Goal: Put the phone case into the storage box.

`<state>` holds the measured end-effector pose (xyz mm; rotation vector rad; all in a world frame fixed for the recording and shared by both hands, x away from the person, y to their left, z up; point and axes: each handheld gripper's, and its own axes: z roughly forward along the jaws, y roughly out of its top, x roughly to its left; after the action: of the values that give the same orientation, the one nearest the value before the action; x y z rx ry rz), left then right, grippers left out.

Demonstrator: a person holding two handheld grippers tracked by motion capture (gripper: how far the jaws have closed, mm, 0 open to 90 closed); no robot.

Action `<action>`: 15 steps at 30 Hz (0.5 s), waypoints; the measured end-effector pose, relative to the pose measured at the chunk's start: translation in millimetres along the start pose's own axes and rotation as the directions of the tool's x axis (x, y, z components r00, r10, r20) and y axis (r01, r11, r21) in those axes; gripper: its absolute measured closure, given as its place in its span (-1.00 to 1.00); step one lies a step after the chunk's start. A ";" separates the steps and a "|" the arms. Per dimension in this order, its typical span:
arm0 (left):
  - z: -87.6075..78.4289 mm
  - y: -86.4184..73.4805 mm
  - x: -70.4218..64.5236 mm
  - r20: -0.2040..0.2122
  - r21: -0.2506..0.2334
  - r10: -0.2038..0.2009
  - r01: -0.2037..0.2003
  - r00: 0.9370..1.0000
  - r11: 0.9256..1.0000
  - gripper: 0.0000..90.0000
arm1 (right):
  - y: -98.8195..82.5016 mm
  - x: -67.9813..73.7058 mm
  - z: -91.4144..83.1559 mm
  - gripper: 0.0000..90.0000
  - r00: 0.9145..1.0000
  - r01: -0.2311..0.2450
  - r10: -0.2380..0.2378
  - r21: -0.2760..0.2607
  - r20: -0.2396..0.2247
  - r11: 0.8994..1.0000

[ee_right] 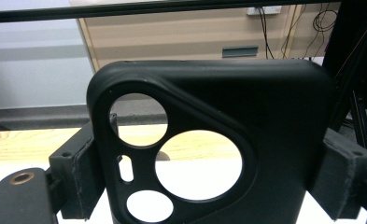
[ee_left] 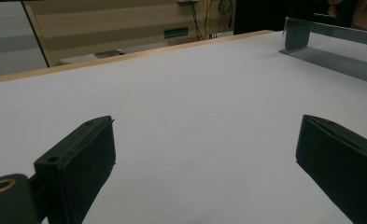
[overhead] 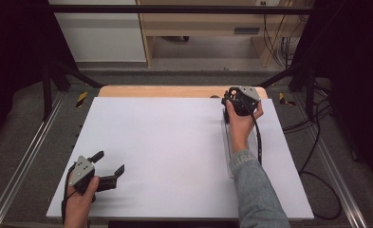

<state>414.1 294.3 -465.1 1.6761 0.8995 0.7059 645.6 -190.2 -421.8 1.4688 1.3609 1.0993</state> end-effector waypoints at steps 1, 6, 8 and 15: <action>-0.1 0.0 0.0 0.001 0.001 0.000 0.000 1.000 1.000 -0.89 | -0.1 0.1 0.0 -0.70 1.000 0.003 -0.003 0.000 -0.001 1.000; -0.2 0.2 -0.2 0.002 0.000 0.001 -0.001 1.000 1.000 -0.89 | -0.5 2.3 -0.2 -0.71 1.000 0.022 -0.022 0.003 -0.008 1.000; -0.3 0.3 -0.1 0.001 -0.001 0.000 0.000 1.000 1.000 -0.89 | -1.0 3.7 -0.3 -0.71 0.999 0.034 -0.034 0.005 -0.010 0.999; -0.1 0.3 -0.7 0.001 0.000 -0.002 0.002 1.000 1.000 -0.89 | -1.3 5.2 -0.4 -0.71 0.999 0.042 -0.042 0.010 -0.011 0.999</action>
<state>413.8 293.7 -464.8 1.6754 0.9001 0.7034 645.0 -184.9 -422.7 1.4366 1.4004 1.0764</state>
